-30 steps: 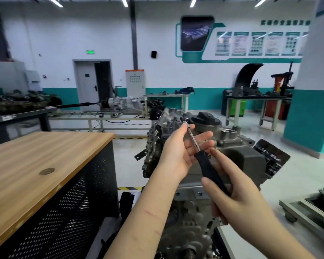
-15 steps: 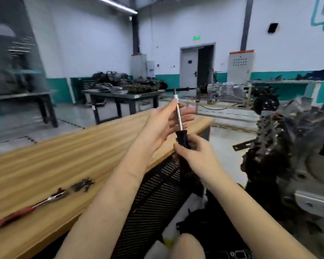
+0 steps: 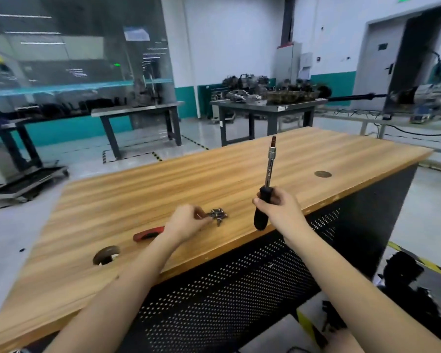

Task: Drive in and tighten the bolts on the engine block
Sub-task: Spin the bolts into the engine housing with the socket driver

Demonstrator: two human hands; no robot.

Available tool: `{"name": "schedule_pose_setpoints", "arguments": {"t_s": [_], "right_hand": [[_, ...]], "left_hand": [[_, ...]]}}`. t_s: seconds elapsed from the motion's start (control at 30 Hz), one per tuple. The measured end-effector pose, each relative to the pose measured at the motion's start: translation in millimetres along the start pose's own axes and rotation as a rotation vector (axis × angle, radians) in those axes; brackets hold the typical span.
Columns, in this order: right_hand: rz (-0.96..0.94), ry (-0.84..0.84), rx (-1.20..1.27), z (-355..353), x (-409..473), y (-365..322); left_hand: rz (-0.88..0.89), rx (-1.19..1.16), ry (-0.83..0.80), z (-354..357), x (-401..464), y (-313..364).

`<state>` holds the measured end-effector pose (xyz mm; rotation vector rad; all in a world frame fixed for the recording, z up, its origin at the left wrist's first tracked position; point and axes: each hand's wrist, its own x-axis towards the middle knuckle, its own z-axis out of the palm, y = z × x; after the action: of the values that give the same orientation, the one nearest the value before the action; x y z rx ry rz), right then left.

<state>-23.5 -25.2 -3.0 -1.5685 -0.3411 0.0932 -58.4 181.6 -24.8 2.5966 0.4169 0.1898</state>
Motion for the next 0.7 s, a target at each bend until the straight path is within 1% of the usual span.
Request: {"name": "schedule_pose_setpoints", "arguments": {"t_s": [0.1,0.2,0.43,0.7], "right_hand": [[0.013,0.018,-0.047,-4,-1,8],[0.009,0.023,-0.076,-11,-3,10],[-0.044,0.02,-0.074,-29,-8,12],[-0.053,0.016,-0.079,-40,-13,17]], "left_hand": [[0.028,0.186,0.069,26,5,10],[0.068,0.253,0.135,42,11,19],[0.017,0.226,0.204,49,15,17],[0.015,0.14,0.258,52,11,10]]}}
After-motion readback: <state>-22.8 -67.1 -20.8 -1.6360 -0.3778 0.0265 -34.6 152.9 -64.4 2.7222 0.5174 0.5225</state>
